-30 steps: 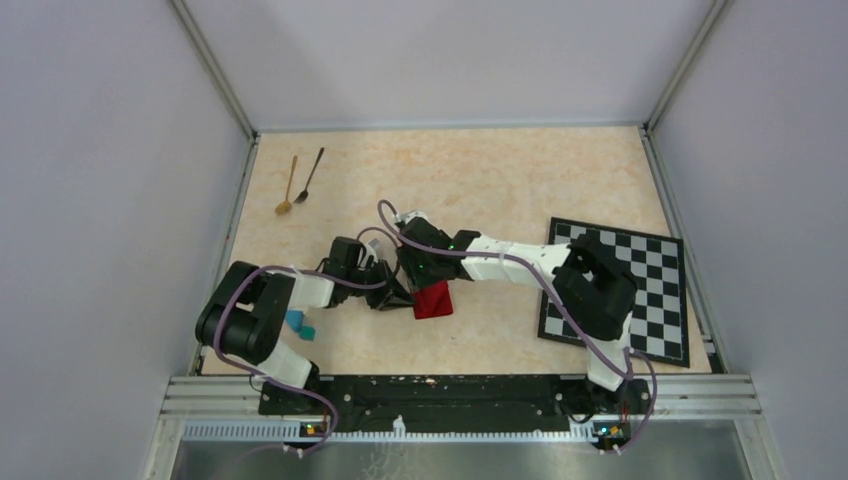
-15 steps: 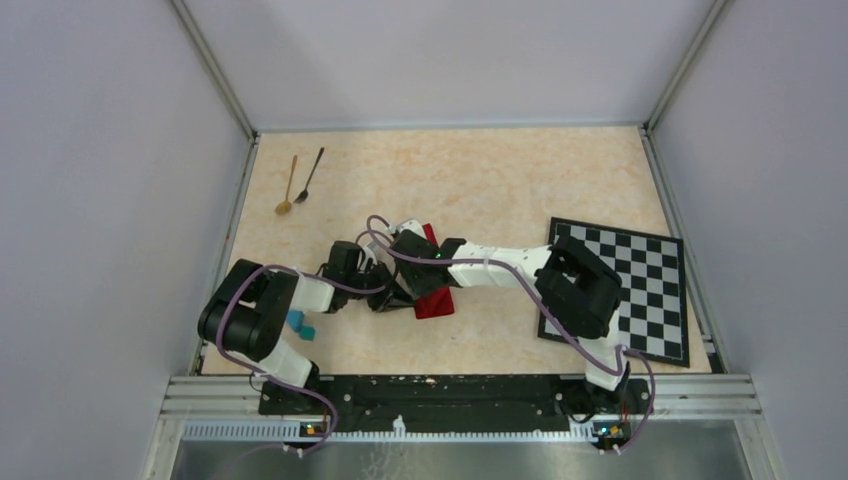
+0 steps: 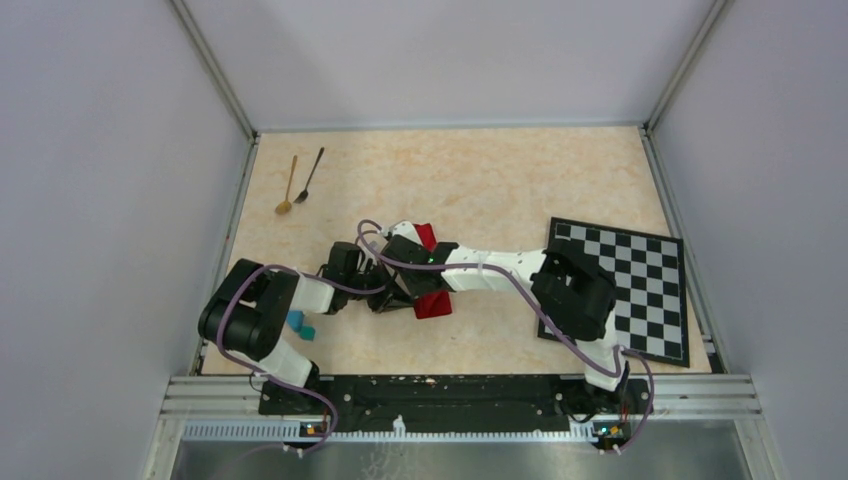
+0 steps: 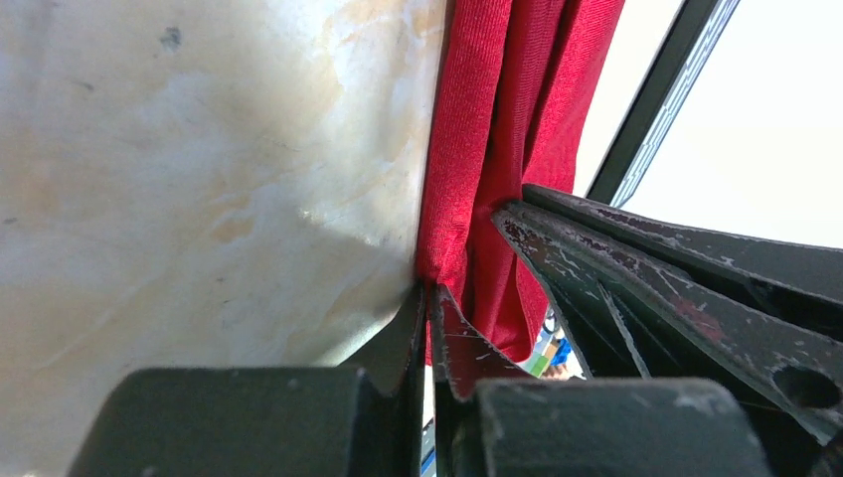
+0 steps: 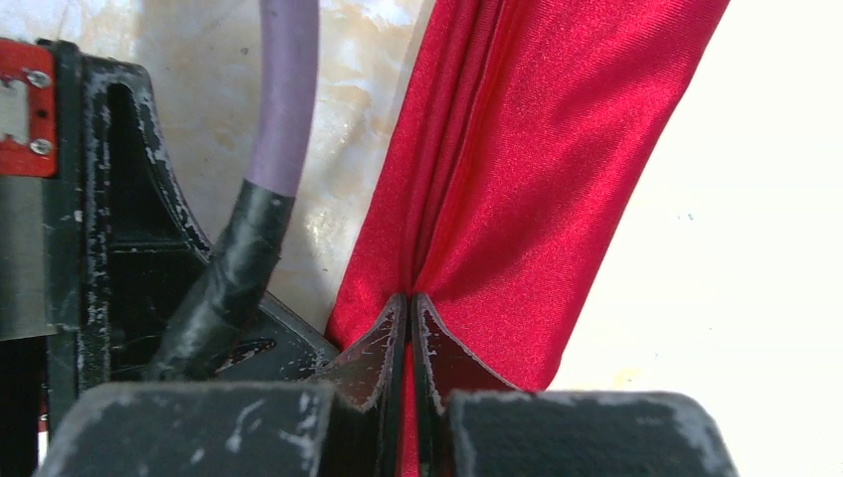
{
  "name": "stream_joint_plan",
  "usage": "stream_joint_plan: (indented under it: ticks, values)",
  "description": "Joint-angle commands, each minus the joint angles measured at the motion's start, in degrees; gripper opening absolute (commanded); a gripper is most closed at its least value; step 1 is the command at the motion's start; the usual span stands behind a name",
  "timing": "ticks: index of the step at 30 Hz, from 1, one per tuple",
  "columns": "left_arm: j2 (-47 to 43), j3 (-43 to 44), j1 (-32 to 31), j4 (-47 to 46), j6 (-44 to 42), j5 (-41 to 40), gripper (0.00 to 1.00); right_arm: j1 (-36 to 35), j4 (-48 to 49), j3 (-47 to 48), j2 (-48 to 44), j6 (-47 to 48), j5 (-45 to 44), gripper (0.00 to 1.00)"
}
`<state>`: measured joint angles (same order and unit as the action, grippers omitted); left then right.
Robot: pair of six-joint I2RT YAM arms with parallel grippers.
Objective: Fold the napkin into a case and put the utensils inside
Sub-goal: Smooth out the smaller rectangle-folded napkin at the center of the board.
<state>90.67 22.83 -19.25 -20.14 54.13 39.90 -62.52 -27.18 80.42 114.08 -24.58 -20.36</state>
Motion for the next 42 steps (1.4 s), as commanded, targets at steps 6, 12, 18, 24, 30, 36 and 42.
stream_joint_plan:
  ticks: [6,12,18,24,30,36,42]
  values:
    - [1.46,-1.00,-0.92,-2.07,0.56,-1.96,0.05,0.24,4.35,1.61,-2.83,-3.07,3.87,0.00]
    - [0.39,-1.06,-1.57,-1.44,0.89,-3.01,0.03,2.28,9.83,-2.91,-2.90,-5.49,7.75,0.00]
    - [-2.42,-0.39,-1.49,4.14,-2.08,-6.11,0.05,3.90,12.84,-6.90,-3.09,-4.42,8.70,0.00]
    - [-10.93,0.14,2.78,15.20,-7.21,-8.21,0.16,5.35,15.91,-10.68,-5.01,-3.49,11.40,0.01]
    - [-12.71,7.26,10.83,18.46,-9.08,-3.87,0.07,6.15,21.65,-14.82,-7.18,-1.87,14.58,0.03]
    - [-1.08,19.96,9.67,9.70,-5.34,3.51,0.00,6.71,26.02,-17.27,-7.76,-0.39,17.24,0.03]
    - [8.99,26.81,5.28,10.16,-5.66,2.01,0.00,6.89,26.76,-17.83,-8.48,0.76,17.55,0.03]
